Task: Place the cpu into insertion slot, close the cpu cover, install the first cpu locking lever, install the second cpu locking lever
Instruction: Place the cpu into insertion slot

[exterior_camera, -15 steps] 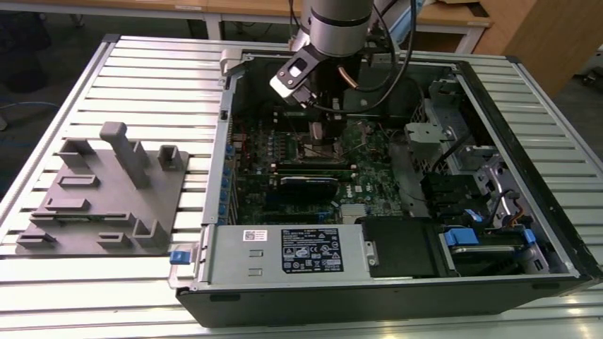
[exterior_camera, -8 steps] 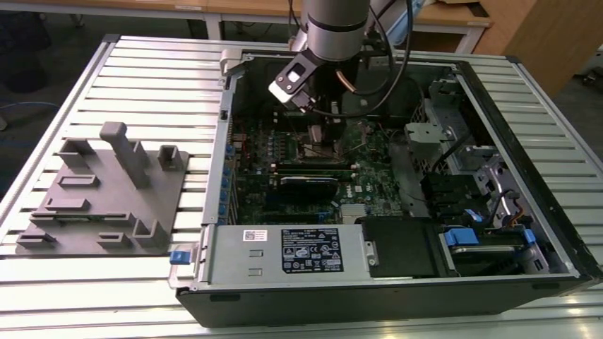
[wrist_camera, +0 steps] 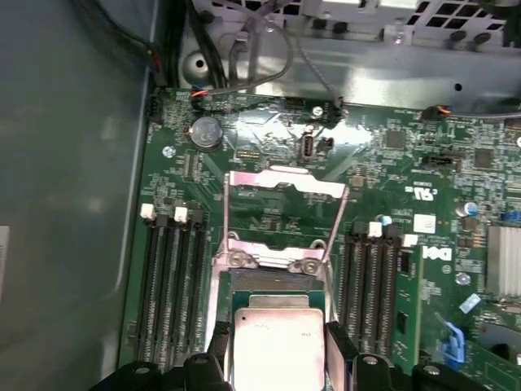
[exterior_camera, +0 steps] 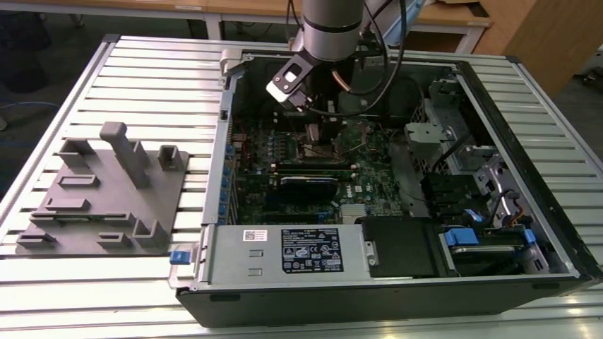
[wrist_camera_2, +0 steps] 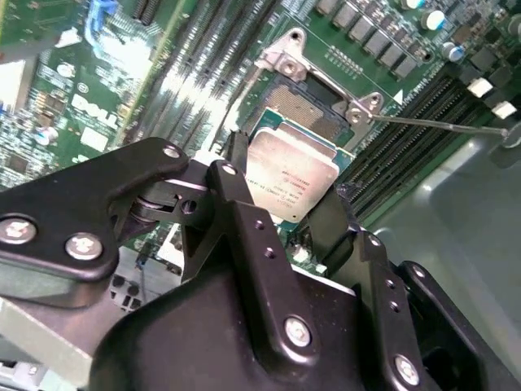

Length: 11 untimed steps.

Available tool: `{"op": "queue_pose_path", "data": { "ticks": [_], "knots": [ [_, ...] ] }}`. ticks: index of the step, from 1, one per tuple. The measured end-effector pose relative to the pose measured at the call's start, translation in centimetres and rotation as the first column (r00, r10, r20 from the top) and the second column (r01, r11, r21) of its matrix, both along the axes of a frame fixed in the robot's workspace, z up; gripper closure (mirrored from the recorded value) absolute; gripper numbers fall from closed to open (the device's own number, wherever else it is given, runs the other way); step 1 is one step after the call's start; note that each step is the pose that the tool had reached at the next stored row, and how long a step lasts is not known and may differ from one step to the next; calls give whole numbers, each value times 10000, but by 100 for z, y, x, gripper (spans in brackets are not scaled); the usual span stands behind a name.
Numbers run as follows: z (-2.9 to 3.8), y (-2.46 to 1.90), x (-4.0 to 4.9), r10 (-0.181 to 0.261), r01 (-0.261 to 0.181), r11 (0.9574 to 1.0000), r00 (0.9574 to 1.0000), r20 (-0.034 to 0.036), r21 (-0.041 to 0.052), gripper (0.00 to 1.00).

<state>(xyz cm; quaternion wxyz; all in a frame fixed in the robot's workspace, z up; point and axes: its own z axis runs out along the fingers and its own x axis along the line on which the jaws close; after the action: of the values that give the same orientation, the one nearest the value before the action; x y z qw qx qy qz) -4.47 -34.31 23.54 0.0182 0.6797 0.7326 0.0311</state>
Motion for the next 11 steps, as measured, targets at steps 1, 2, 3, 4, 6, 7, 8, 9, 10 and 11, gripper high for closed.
{"op": "queue_pose_path", "data": {
  "ticks": [1,2,3,4,6,7,8,9,10,11],
  "knots": [
    [-7,8,0,0,0,10000,10000,0,-2,46],
    [-20,11,0,0,0,10000,10000,2,0,46],
    [-37,13,1,2,-2,10000,10000,1,-1,46],
    [-54,13,1,2,-2,10000,10000,1,-3,46],
    [-90,13,0,0,0,10000,10000,1,-1,46],
    [-108,13,0,0,0,10000,10000,1,-2,46],
    [-126,13,0,0,0,10000,10000,0,-3,46],
    [-146,13,0,0,0,10000,10000,1,-2,46],
    [-163,13,0,0,0,10000,10000,0,-3,46],
    [-181,13,0,0,0,10000,10000,0,-3,46]
  ]
}}
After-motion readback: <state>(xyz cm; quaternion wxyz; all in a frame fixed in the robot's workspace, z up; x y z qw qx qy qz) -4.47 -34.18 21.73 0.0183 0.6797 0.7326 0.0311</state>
